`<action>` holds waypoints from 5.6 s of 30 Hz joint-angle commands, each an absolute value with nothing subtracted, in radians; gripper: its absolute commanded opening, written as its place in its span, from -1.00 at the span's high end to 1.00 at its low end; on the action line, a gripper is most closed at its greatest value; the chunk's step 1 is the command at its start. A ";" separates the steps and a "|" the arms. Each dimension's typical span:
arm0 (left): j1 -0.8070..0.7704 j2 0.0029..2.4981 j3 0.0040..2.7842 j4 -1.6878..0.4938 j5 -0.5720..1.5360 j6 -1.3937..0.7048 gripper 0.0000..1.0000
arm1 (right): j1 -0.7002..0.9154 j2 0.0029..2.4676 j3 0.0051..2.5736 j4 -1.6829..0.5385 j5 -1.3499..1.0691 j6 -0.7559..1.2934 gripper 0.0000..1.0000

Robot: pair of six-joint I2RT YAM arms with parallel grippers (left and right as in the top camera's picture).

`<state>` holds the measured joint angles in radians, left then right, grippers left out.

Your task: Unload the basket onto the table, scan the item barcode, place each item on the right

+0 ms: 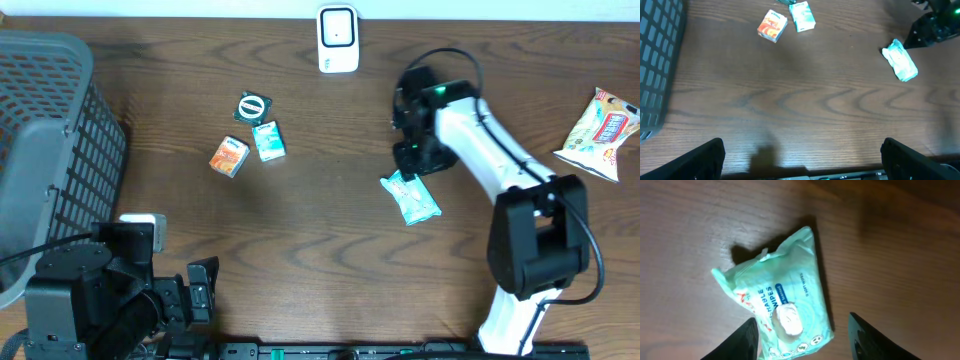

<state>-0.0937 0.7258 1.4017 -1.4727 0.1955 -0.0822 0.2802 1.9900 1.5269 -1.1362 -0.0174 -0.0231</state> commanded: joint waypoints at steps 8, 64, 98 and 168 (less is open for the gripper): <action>-0.094 0.728 1.404 -1.473 0.186 -0.088 -0.96 | 0.236 1.998 1.384 -1.095 -0.242 -0.218 -0.07; -0.094 0.728 1.404 -1.473 0.186 -0.088 -0.95 | 0.458 1.991 1.562 -0.908 -0.051 0.208 0.98; -0.094 0.728 1.404 -1.473 0.186 -0.088 -0.96 | 0.503 1.996 1.304 -0.814 -0.020 0.211 0.98; -0.094 0.728 1.404 -1.473 0.186 -0.088 -0.96 | 0.371 2.275 2.276 -0.791 -0.116 0.259 0.98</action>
<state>-0.0937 0.7258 1.4017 -1.4727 0.1955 -0.0822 0.3862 2.1578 2.1715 -0.7609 -0.0402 0.2253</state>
